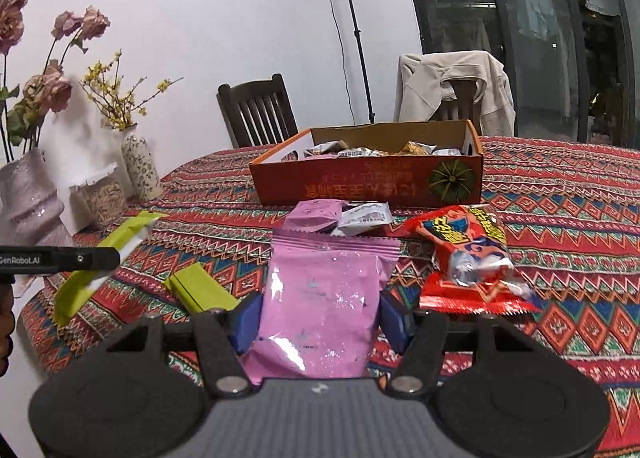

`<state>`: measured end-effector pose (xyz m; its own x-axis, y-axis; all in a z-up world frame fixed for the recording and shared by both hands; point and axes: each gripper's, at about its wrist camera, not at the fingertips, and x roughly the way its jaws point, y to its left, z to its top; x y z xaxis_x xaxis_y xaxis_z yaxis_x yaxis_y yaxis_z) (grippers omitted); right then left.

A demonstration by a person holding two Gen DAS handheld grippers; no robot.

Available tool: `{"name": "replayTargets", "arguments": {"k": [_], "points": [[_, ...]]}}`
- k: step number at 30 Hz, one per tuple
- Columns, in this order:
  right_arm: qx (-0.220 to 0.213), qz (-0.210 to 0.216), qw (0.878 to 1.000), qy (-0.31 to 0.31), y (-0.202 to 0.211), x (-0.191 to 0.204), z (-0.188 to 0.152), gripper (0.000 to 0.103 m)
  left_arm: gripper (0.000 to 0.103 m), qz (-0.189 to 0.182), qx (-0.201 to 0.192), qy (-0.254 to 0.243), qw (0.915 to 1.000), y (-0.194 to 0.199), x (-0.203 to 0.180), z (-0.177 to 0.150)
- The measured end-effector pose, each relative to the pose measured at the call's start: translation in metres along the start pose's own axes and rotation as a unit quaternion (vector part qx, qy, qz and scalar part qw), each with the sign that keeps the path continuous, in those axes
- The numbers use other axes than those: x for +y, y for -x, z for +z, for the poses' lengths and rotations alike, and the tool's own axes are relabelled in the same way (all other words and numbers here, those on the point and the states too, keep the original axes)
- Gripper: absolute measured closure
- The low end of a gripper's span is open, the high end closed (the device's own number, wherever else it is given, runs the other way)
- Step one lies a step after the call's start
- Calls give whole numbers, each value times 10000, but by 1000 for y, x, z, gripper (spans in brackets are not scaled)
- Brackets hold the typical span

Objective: Organize snacks
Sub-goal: 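Grasp a pink packet with the right gripper while the left gripper grasps a green bar, then carry the pink packet and green bar into the box and open both grippers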

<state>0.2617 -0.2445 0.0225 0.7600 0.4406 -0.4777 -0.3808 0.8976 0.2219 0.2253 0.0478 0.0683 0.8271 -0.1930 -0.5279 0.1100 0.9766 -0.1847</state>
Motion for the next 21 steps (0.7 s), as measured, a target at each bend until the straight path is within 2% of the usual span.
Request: {"name": "replayTargets", "arguments": {"k": [6,10,13,16,18,21], "points": [[-68,-4,9999,-102,8,-7,-3,42,69,-124,-40,-51,9999,-5,-8,8],[-230,105,9996,-115,12,-15,14,42,69,-230,-246,-146,9993,-19,-8,43],[-534,152,9984,67,13,-26,49,42,69,-249,-469,-169,9984,-41,-9,88],[-788,125,9966,218,-1,-44,101,42,69,-297,-553,-324,9975,-79,-13,137],[-793,84,9965,250,-20,-57,134,42,69,-284,-508,-334,9977,-109,-17,168],[-541,-105,9979,335,-65,-75,178,42,69,-183,-466,-439,9978,-158,-26,204]]}}
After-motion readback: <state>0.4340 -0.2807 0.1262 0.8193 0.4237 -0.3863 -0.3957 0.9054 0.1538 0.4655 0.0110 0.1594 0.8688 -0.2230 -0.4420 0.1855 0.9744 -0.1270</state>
